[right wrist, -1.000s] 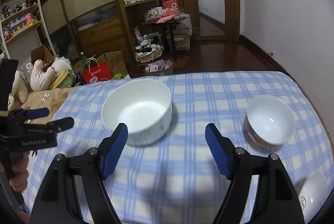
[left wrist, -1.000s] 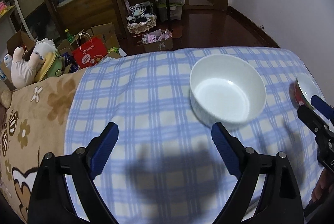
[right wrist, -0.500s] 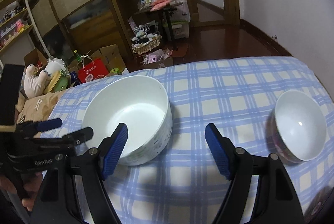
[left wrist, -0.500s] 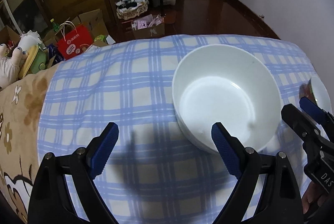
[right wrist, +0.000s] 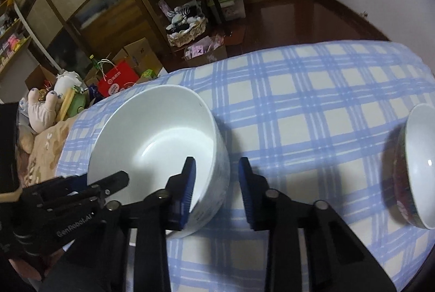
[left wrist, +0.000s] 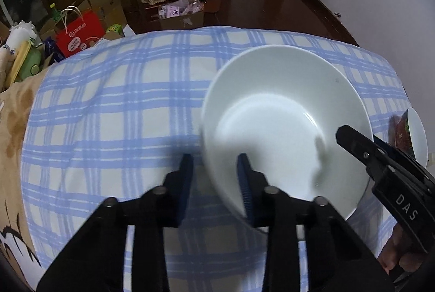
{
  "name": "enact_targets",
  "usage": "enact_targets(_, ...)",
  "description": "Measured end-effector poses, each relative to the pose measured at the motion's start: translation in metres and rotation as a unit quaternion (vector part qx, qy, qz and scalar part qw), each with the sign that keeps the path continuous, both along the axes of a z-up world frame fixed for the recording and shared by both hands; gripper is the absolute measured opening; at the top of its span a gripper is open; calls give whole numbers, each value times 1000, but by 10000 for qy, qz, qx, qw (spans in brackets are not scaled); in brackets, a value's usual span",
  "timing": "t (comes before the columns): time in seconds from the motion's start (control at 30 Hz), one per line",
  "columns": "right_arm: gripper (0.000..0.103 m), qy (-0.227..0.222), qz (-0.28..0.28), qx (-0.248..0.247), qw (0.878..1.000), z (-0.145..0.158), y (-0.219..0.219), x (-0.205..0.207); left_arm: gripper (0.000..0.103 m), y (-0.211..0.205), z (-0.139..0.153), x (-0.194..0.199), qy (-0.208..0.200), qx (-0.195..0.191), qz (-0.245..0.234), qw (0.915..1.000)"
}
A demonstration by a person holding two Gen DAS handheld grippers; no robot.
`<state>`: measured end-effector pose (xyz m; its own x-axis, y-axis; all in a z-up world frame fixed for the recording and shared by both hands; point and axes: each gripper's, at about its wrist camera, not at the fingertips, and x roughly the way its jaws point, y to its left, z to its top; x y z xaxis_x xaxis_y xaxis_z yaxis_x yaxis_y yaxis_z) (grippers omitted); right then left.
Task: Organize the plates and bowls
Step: 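Close the left tool on the bowl rim while the right tool grips the opposite rim, then lift and carry the white bowl with both tools toward the cherry plates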
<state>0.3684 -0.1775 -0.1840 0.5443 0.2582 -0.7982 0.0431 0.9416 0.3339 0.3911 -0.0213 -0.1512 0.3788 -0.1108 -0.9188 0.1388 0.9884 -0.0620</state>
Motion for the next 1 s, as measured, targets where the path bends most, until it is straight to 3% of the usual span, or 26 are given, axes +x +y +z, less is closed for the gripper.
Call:
enact_targets(0.17,21,81,0,-230,9997,2,10,-1,21,-10,2,-6,-130,225,-72,9996)
enact_targets(0.37,17,270,88,-607,9978,6,15,-1,21,-12,11,-15,-128,180,49,9997)
enact_targets(0.47,17,248,29,-508,9984,10,10,-9,21,-11,16,-21,-34,111,86,9999)
enact_targets(1.0,17,-259,-351,-410,9982,53,-27,-80,21,-40,58,-71,-314,-99,-302,9990)
